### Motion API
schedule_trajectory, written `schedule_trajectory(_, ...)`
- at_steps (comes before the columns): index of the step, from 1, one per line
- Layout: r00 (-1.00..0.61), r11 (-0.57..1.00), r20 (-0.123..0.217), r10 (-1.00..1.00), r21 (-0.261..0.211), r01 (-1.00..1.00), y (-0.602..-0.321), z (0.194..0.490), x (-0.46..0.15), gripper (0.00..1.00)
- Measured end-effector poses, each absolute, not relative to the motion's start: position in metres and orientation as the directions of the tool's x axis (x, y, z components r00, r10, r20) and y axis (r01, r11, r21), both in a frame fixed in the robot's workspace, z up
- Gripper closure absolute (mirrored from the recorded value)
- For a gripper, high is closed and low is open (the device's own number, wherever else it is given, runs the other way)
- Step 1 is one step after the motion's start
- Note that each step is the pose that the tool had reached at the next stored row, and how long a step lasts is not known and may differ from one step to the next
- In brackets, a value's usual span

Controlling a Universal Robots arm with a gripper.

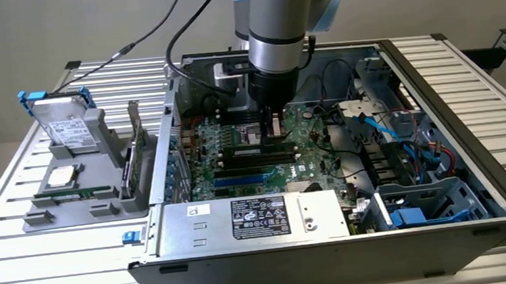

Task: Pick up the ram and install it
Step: 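Insert the ram into the slot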

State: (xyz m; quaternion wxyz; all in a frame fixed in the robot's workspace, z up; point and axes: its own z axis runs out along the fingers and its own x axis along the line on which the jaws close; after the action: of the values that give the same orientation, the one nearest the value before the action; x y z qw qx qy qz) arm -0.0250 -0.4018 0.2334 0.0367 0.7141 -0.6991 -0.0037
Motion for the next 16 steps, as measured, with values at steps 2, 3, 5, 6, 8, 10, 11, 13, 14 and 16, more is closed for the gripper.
schedule_trajectory(2,0.024,-0.021,0.049,-0.998,0.058,-0.998,-0.4019,0.233,-0.025,0.87)
schedule_trajectory(3,0.025,-0.022,0.051,-0.998,0.058,-0.998,-0.4019,0.2326,-0.025,0.87)
schedule_trajectory(5,0.027,-0.024,0.055,-0.998,0.058,-0.998,-0.4019,0.2316,-0.025,0.87)
schedule_trajectory(6,0.028,-0.025,0.057,-0.998,0.058,-0.998,-0.4019,0.2313,-0.025,0.87)
schedule_trajectory(8,0.031,-0.027,0.059,-0.998,0.058,-0.998,-0.402,0.2313,-0.025,0.87)
schedule_trajectory(10,0.035,-0.032,0.06,-0.998,0.058,-0.998,-0.402,0.2312,-0.025,0.87)
schedule_trajectory(11,0.039,-0.035,0.06,-0.997,0.058,-0.998,-0.402,0.2312,-0.025,0.87)
schedule_trajectory(13,0.045,-0.041,0.061,-0.997,0.058,-0.997,-0.4019,0.231,-0.025,0.87)
schedule_trajectory(14,0.048,-0.044,0.062,-0.997,0.058,-0.997,-0.4019,0.2308,-0.025,0.87)
schedule_trajectory(16,0.054,-0.05,0.063,-0.997,0.058,-0.997,-0.402,0.2304,-0.025,0.87)
